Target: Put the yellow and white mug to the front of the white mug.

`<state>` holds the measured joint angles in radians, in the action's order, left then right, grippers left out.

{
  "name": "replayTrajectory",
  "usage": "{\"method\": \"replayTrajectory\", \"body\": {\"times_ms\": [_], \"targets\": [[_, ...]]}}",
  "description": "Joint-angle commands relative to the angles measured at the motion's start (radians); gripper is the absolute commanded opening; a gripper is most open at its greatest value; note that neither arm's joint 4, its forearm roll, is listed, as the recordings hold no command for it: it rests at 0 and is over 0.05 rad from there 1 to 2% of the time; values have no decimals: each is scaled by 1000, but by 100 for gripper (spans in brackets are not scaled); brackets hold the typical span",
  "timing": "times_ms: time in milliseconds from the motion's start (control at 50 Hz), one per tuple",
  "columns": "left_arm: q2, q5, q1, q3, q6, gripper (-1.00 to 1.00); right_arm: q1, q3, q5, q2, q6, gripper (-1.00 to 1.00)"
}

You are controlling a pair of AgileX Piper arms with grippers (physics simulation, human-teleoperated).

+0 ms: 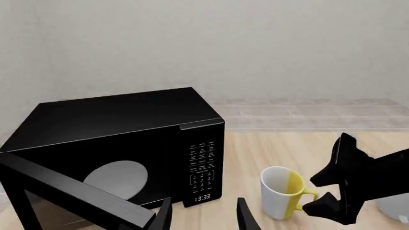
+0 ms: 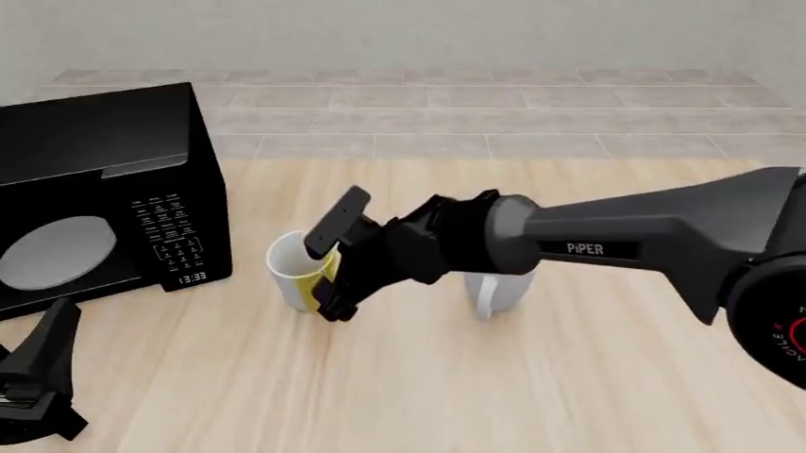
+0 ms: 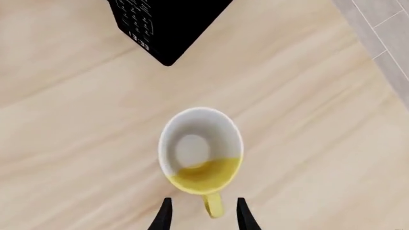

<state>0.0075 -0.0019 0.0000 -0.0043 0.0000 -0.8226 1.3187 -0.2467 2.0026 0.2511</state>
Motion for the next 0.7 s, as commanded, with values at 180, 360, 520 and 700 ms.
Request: {"method": "replayTrajectory", "body": {"times_ms": [180,360,520,700], "targets": [[0,0,0,0,0,100,11,-1,20,53,-22,100],[0,0,0,0,0,100,11,-3,24,62,-31,-100],[0,0,0,0,0,100,8,-5,21,57,-28,-100],[0,0,0,0,0,100,15,-9,14,14,-4,-100]]}}
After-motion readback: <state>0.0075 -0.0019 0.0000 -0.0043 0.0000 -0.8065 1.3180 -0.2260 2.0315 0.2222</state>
